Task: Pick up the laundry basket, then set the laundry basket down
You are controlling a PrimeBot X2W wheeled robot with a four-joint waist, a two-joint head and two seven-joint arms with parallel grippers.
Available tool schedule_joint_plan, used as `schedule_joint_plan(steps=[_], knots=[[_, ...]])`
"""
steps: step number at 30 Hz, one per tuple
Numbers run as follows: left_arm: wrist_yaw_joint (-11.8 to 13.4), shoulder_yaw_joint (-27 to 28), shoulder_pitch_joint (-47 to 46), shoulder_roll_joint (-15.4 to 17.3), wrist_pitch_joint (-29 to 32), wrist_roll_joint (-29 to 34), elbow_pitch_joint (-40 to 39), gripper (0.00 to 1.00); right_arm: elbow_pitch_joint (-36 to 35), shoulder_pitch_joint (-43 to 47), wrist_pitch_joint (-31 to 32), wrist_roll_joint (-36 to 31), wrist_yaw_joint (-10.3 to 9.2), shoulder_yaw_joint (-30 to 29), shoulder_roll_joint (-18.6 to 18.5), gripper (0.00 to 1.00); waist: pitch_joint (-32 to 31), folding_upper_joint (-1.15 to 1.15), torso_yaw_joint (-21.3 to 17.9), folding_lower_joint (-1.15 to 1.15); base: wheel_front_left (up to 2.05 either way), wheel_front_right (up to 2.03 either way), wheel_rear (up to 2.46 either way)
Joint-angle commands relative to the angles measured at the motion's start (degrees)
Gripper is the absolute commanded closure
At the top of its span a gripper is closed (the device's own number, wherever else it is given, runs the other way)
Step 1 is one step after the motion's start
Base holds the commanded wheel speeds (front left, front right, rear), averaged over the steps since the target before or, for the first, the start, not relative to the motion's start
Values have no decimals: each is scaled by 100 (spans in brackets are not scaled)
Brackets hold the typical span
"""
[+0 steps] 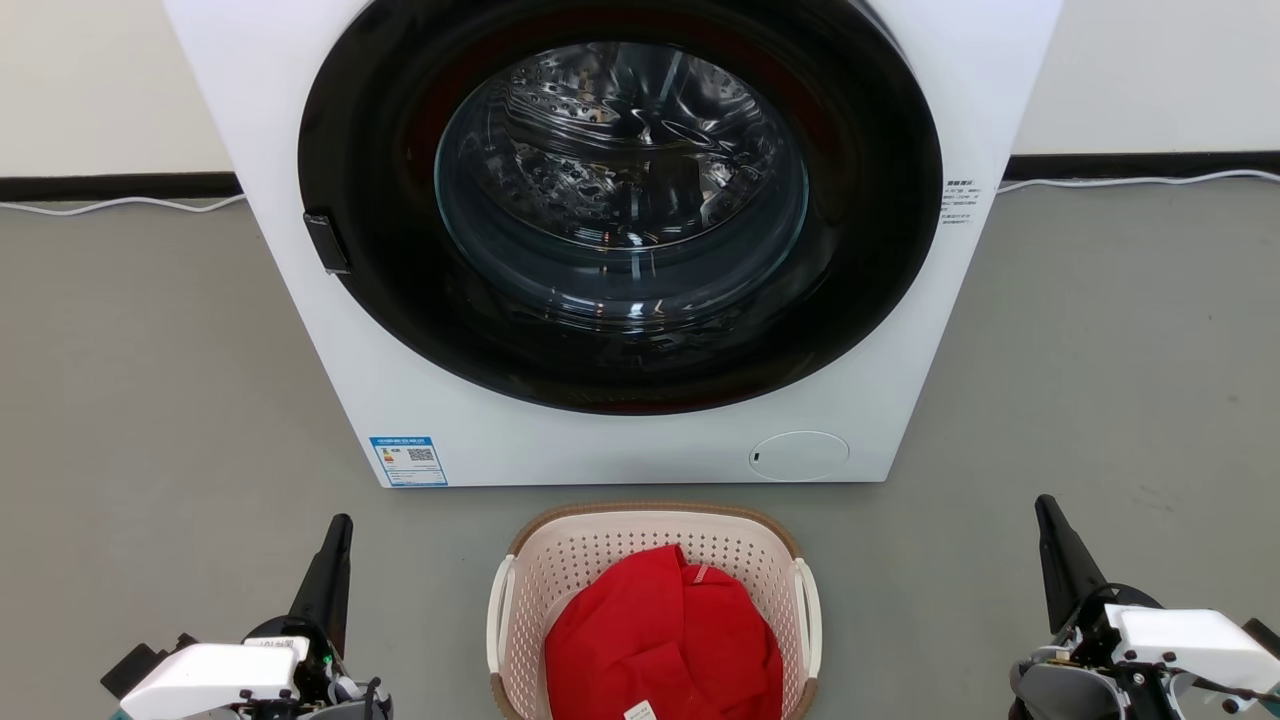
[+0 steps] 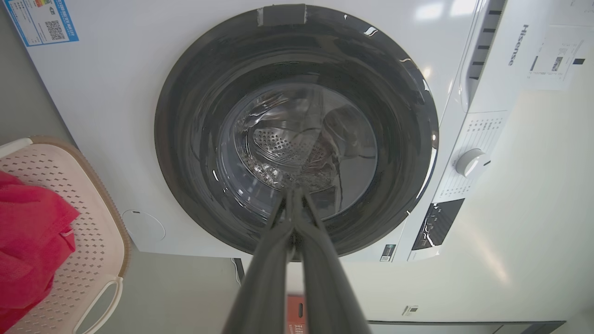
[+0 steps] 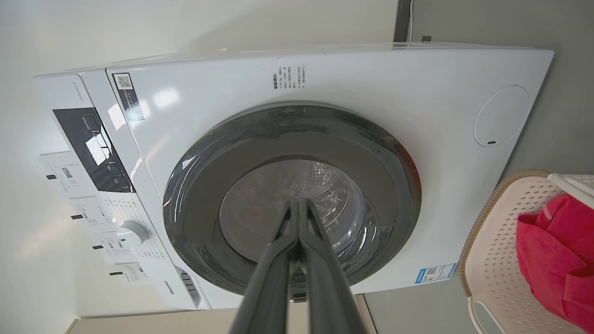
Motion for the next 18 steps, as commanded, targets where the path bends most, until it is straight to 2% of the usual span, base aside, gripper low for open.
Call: schedule_joint_plan(steps=[1,18], knots=[[-42,141,-322,82,36,-33,-170,100,-177,-234,59,37,42,111,-74,100,0,0,0,0,0,0,0],[-42,141,-322,82,36,-34,-170,100,-177,-234,59,37,42,111,-74,100,0,0,0,0,0,0,0]])
